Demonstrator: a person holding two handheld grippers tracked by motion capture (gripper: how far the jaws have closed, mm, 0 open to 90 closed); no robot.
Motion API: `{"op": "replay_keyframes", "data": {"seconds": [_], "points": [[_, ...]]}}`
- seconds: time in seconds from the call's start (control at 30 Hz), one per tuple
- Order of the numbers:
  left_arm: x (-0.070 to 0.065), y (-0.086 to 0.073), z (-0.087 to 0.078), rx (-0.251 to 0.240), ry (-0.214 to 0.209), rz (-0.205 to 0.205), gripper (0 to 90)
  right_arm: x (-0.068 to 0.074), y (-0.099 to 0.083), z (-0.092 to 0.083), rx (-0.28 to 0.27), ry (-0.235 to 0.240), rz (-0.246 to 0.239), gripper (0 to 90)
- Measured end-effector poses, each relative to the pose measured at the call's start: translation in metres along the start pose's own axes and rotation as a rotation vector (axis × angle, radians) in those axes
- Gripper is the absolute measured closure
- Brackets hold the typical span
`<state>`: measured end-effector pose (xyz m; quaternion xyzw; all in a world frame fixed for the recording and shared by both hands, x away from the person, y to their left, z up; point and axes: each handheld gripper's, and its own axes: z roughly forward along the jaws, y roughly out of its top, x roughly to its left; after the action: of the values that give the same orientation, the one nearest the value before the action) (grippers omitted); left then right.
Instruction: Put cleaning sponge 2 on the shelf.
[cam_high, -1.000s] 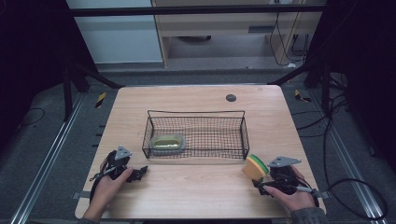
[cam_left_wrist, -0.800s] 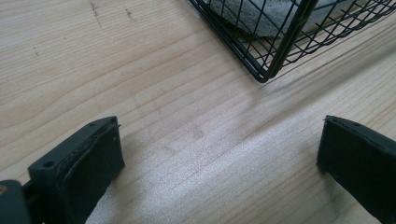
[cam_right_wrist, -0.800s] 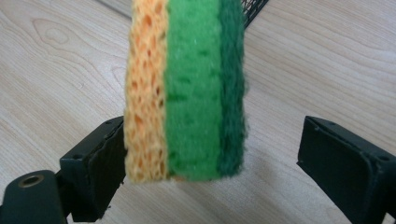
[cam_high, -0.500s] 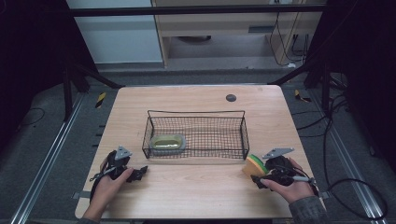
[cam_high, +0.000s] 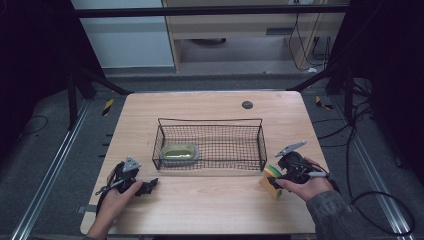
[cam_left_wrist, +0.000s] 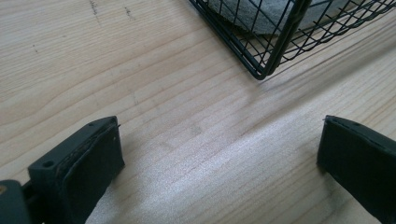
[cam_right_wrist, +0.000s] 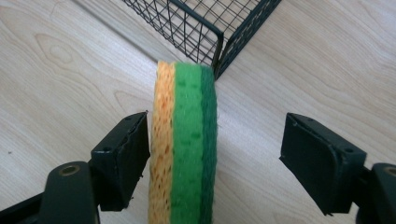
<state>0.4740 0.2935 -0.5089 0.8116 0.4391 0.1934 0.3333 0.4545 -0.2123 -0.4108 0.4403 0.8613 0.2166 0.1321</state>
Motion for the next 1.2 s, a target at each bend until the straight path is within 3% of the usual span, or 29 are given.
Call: {"op": "replay_keyframes", "data": {"seconds": [0.33,0.47,0.57,0.63,0.93,1.2], "points": [[0.000,0.000,0.000,0.000,-0.001,0.001,0.0,0.003,0.004,0.008,0.069,0.021,0.003,27.7],[0.000,0.000,0.000,0.000,-0.002,0.002,0.0,0.005,0.002,0.012,0.078,0.035,0.012,38.9],[0.000,0.000,0.000,0.000,-0.004,0.004,0.0,0.005,0.002,0.011,0.079,0.043,0.004,56.7],[0.001,0.000,0.000,0.000,-0.006,0.006,0.0,0.004,0.003,0.006,0.055,0.036,0.016,63.6],[0.001,0.000,0.000,0.000,-0.012,0.008,0.0,-0.011,0.005,-0.020,-0.008,-0.008,0.019,63.9],[0.001,0.000,0.000,0.000,-0.014,0.010,0.0,-0.044,0.023,-0.036,-0.064,-0.106,0.027,64.0]]}}
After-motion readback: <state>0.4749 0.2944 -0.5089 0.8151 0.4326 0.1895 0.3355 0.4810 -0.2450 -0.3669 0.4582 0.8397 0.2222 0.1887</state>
